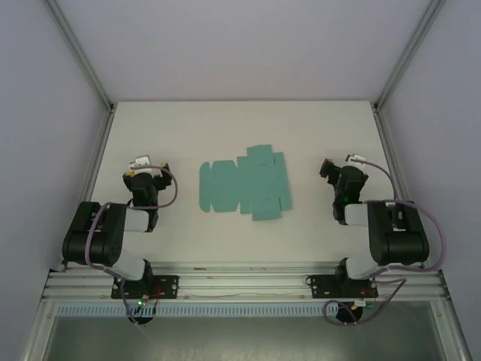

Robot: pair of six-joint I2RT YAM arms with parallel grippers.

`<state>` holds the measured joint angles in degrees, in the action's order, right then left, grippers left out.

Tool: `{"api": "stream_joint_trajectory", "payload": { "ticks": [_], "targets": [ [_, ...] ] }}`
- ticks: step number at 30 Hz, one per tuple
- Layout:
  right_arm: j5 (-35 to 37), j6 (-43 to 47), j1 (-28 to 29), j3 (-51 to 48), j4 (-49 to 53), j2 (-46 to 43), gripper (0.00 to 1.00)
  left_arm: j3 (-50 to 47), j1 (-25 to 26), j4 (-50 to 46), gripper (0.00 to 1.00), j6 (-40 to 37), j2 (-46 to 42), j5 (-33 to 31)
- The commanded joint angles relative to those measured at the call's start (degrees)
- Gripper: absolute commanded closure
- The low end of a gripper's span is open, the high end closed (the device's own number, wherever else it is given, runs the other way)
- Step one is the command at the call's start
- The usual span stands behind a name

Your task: Assemble paper box

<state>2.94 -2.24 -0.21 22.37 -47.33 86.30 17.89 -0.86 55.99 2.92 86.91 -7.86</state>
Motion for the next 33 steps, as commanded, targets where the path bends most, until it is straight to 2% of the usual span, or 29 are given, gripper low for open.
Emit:
{"api": "stream_joint_trajectory", "payload": {
  "ticks": [1, 21, 25, 27, 31, 33],
  "targets": [
    [-0.1, 0.5, -0.2, 0.2, 0.2, -0.5, 0.00, 0.4, 0.1, 1.5, 0.00, -0.7, -0.3, 0.3],
    [0.0, 0.5, -0.3, 0.1, 0.0, -0.5, 0.00, 1.0, 0.0, 0.6, 0.00, -1.3, -0.7, 1.8],
    [0.9, 0.1, -0.3, 1.5, 3.5, -2.9, 0.00, 1.8, 0.0, -5.5, 0.00, -1.0, -6.2, 1.4],
    [0.3, 0.4, -0.2, 2.9, 9.0, -6.3, 0.00, 1.9, 0.1, -9.4, 0.00, -0.7, -11.1, 0.2],
    [-0.8, -1.8, 0.8, 9.1, 25.1, -13.4, 0.00, 7.5, 0.6, -29.7, 0.00, 3.0, -22.8, 2.2],
    [-3.2, -3.4, 3.8, 12.8, 32.9, -15.6, 0.00, 9.4, 1.8, -37.1, 0.00, 7.0, -27.0, 3.0]
  ]
}}
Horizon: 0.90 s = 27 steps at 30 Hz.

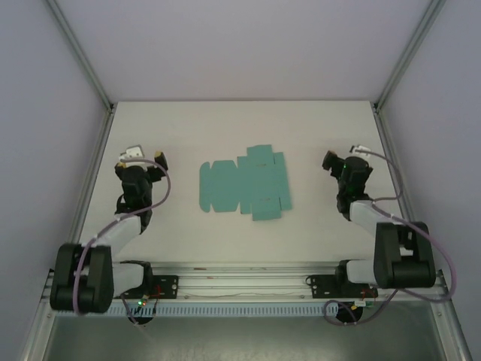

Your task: Assemble paper box

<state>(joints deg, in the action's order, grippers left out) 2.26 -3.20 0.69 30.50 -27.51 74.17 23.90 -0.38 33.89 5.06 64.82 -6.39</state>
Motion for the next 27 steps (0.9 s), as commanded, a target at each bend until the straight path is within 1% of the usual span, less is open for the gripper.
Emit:
{"api": "stream_joint_trajectory", "payload": {
  "ticks": [1, 3, 5, 7, 9, 11, 12, 13, 15, 17, 21, 24, 27],
  "targets": [
    [-2.3, -4.2, 4.8, 6.7, 17.1, -3.9, 0.00, 4.6, 1.9, -19.0, 0.00, 7.6, -6.2, 2.0],
    [-3.2, -6.9, 9.3, 10.5, 24.4, -3.6, 0.00, 7.3, 3.1, -27.2, 0.00, 12.8, -7.0, 4.9],
    [-4.1, -10.6, 13.5, 13.8, 29.8, -1.8, 0.02, 7.8, 5.3, -30.9, 0.00, 16.2, -7.1, 7.4],
    [-7.1, -13.5, 17.7, 17.1, 34.6, 1.7, 0.10, 5.8, 8.3, -30.2, 0.00, 19.6, -6.9, 8.2],
    [-11.5, -14.9, 21.9, 19.3, 35.6, 6.0, 0.19, 4.6, 10.0, -29.3, 0.00, 22.2, -5.0, 11.0],
    [-16.2, -17.0, 23.9, 21.1, 34.6, 10.6, 0.30, 4.5, 10.4, -29.0, 0.00, 23.5, -2.3, 14.5],
    [-19.1, -17.2, 24.3, 22.0, 34.1, 13.2, 0.33, 4.4, 10.8, -28.7, 0.00, 23.8, -0.8, 14.9],
    [-19.6, -18.0, 24.3, 22.8, 34.1, 15.5, 0.35, 4.6, 11.1, -28.9, 0.00, 23.6, 0.6, 14.9],
    [-17.3, -18.6, 24.3, 24.3, 35.1, 19.5, 0.38, 5.8, 11.5, -30.1, 0.00, 23.6, 3.6, 14.1],
    [-15.0, -18.9, 24.3, 24.7, 35.2, 22.4, 0.40, 7.3, 11.7, -31.4, 0.00, 23.0, 6.2, 15.6],
    [-15.4, -20.1, 23.9, 23.9, 34.7, 26.9, 0.45, 8.3, 12.1, -29.3, 0.00, 22.5, 10.6, 22.5],
    [-15.7, -21.6, 23.1, 21.0, 31.8, 28.9, 0.48, 8.9, 12.2, -27.8, 0.00, 23.4, 13.7, 26.1],
    [-17.1, -21.5, 22.3, 19.1, 29.3, 30.3, 0.49, 9.7, 12.5, -25.6, 0.01, 24.1, 16.6, 31.3]
  ]
}}
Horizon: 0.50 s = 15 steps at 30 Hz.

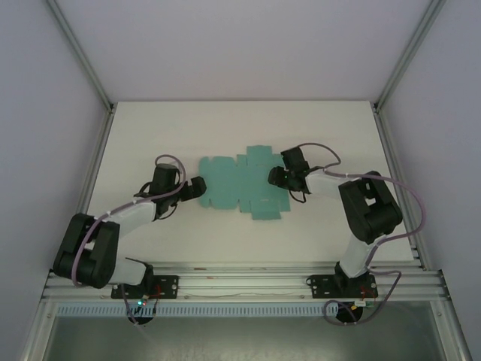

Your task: Assemble paper box

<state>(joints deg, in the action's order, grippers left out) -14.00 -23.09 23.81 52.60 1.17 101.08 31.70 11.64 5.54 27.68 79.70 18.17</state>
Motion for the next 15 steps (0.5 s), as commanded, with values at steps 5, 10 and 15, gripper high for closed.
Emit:
{"api": "stream_joint_trajectory", "payload": {
  "ticks": [5, 10, 15],
  "targets": [
    [-0.7, 0.5, -1.1, -3.2, 0.7, 4.3, 0.49, 3.0, 0.4, 9.9, 0.09, 3.6, 5.7, 14.0],
    [-1.7, 1.1, -1.4, -3.5, 0.1, 4.7, 0.49, 5.6, 0.5, 15.4, 0.17, 6.4, 11.0, 18.8],
    [-5.0, 2.0, -1.7, -4.7, -2.9, 4.6, 0.49, 6.0, 0.4, 22.2, 0.39, 9.3, 14.3, 21.9]
  ]
}}
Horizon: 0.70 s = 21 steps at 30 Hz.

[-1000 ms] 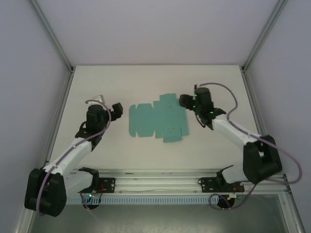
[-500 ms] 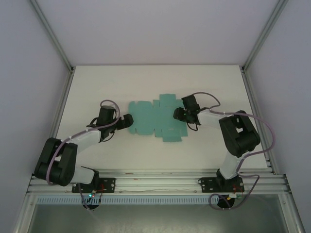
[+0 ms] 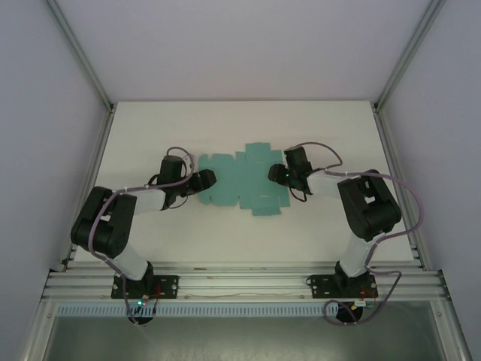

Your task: Assemble paper box

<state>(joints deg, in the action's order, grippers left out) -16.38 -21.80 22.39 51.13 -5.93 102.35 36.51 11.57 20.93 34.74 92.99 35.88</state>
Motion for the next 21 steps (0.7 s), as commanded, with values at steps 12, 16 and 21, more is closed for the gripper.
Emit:
{"api": "stream_joint_trajectory", "payload": {
  "ticks": [12, 16, 21],
  "targets": [
    [-10.6, 5.7, -4.3, -3.3, 3.1, -8.1, 0.42, 2.2, 0.4, 12.6, 1.00, 1.0, -2.7, 8.5],
    [-13.0, 8.8, -6.9, -4.8, 6.0, -20.1, 0.29, 2.6, 0.5, 12.8, 1.00, 2.0, -9.4, 11.5],
    [-17.5, 11.0, -9.5, -6.7, 10.7, -34.8, 0.20, 2.2, 0.4, 14.5, 1.00, 4.4, -19.4, 15.4]
  ]
}}
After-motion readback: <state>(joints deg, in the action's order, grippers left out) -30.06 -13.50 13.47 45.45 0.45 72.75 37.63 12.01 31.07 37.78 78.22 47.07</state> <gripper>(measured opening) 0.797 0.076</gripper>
